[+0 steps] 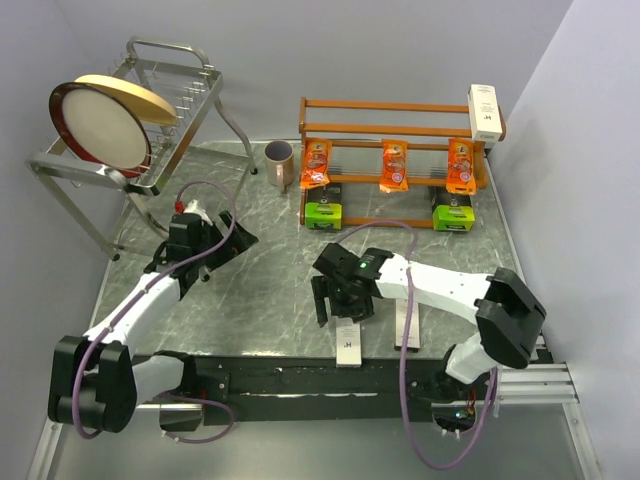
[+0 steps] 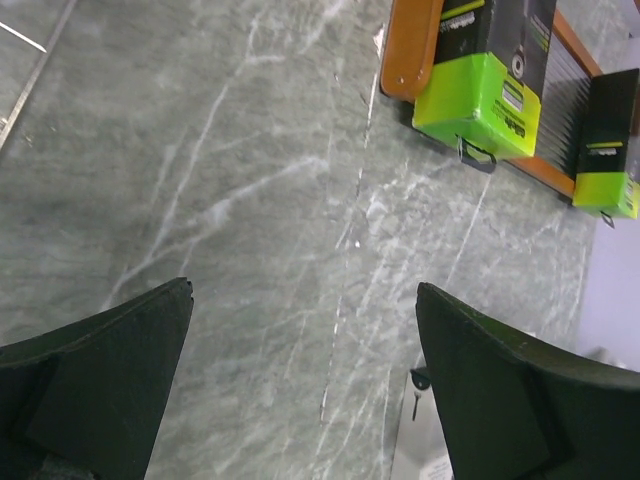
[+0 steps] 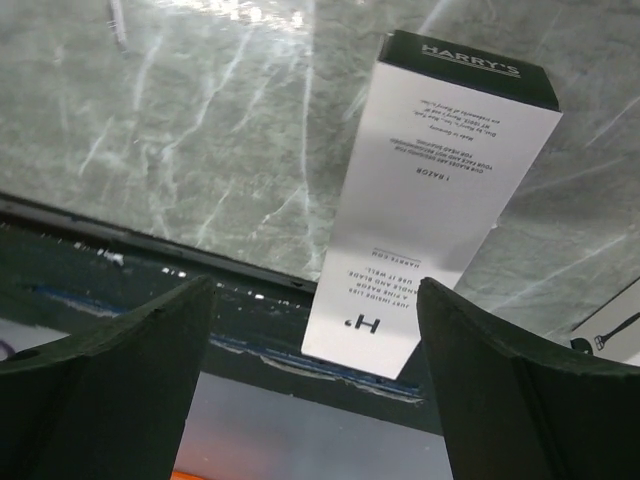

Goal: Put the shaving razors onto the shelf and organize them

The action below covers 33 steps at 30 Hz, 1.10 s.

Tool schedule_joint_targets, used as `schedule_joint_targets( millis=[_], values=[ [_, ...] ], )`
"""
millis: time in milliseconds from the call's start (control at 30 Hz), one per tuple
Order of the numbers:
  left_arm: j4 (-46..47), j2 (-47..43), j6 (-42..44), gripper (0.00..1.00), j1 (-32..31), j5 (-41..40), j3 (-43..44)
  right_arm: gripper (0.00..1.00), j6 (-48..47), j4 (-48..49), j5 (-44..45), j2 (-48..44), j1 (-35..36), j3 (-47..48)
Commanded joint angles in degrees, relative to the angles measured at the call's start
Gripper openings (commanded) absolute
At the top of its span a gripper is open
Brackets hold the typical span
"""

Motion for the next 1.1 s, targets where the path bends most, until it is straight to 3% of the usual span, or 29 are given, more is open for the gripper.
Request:
schedule_joint_targets(
  millis=[0, 433, 733, 1067],
  values=[
    [0.80, -2.06, -2.72, 0.99, 0.42, 1.45, -1.41, 0.86, 4.46, -0.40, 3.55, 1.99, 0.55, -1.54],
    [2.91, -1.54, -5.97, 0.99, 0.51, 4.27, -2.37, 0.84, 0.69, -5.06, 11.99, 0.06, 0.63, 1.10],
    [2.99, 0.05, -5.80, 0.99, 0.51, 4.10, -1.67, 0.80, 0.86, 2.84, 4.10, 3.47, 0.55, -3.39],
    [2.99, 1.63, -6.41, 0.99, 0.51, 4.53, 0.26, 0.69, -4.14, 0.92, 5.75, 2.08, 0.28, -1.80]
  ],
)
